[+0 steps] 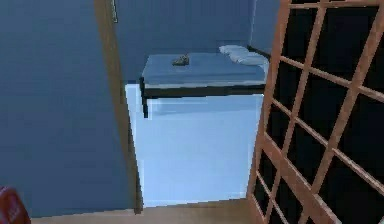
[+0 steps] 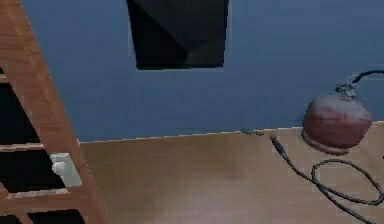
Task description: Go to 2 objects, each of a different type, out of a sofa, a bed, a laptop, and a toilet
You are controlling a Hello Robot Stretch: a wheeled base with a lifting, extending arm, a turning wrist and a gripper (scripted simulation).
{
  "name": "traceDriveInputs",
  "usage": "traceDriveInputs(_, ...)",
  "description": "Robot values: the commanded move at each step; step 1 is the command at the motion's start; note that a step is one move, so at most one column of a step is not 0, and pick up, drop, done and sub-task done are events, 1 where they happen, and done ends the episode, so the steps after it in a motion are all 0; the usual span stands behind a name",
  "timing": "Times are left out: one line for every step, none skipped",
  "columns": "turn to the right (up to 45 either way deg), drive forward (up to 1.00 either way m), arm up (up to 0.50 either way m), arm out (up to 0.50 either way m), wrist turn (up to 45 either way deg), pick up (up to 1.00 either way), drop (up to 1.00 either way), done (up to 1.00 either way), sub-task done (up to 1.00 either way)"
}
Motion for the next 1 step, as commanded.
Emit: traceDriveInputs(0.0,1.0,0.0,0.0,0.0,0.0,0.0,0.0,0.0)
